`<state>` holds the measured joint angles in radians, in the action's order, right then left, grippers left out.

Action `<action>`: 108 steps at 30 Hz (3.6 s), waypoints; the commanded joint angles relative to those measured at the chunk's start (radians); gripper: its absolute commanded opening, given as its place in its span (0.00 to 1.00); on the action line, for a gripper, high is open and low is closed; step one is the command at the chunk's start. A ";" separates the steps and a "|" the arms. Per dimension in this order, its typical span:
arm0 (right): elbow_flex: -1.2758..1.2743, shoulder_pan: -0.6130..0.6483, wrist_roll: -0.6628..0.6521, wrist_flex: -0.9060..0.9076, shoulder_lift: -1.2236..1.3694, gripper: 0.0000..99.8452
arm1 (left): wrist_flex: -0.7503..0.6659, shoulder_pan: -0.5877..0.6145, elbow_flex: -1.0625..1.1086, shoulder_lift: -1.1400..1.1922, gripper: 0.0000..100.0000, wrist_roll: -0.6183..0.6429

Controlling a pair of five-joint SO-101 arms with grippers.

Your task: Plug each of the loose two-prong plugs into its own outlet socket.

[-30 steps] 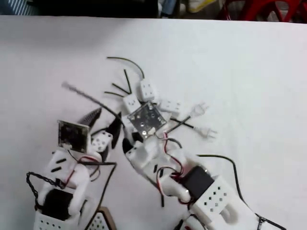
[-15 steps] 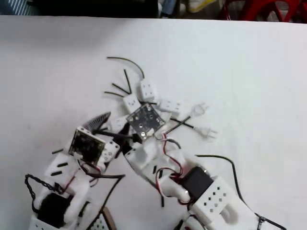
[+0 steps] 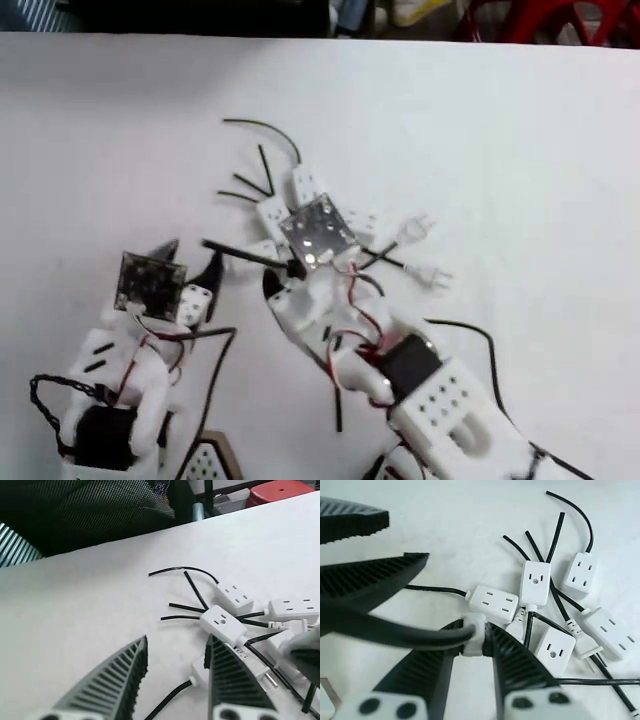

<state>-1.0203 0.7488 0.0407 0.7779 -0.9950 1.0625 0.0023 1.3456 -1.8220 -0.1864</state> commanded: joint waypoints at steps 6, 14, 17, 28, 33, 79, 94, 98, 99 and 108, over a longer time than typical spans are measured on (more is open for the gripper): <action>0.241 -0.119 0.170 -0.056 0.414 0.02 | -0.063 0.036 0.115 0.007 0.20 -0.173; 0.290 -0.193 0.224 -0.061 0.527 0.02 | -0.063 0.035 0.043 0.065 0.20 -0.296; 0.287 -0.226 0.224 -0.062 0.530 0.02 | -0.063 0.038 -0.064 0.240 0.20 -0.308; 0.187 -0.283 0.224 -0.143 0.522 0.02 | 0.044 0.015 -0.583 1.153 0.21 -0.526; 0.180 -0.318 0.224 -0.147 0.522 0.02 | 0.069 -0.058 -0.726 1.451 0.27 -0.605; 0.160 -0.314 0.213 -0.142 0.521 0.02 | 0.256 0.012 -1.166 1.771 0.24 -0.278; 0.252 -0.102 -0.075 -0.206 0.532 0.02 | 0.077 0.303 -0.585 1.230 0.24 -0.270; 0.250 -0.071 -0.141 -0.275 0.559 0.02 | -0.009 0.317 -0.391 1.084 0.24 -0.244; 0.252 -0.067 -0.150 -0.298 0.579 0.02 | -0.020 0.321 -0.354 1.053 0.24 -0.219; 0.258 -0.061 -0.192 -0.513 0.788 0.02 | -0.112 0.363 -0.166 0.912 0.24 -0.123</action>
<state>-0.8178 0.6843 -0.1358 0.3376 -0.2202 0.9996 0.3506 1.1508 -0.8600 -0.3291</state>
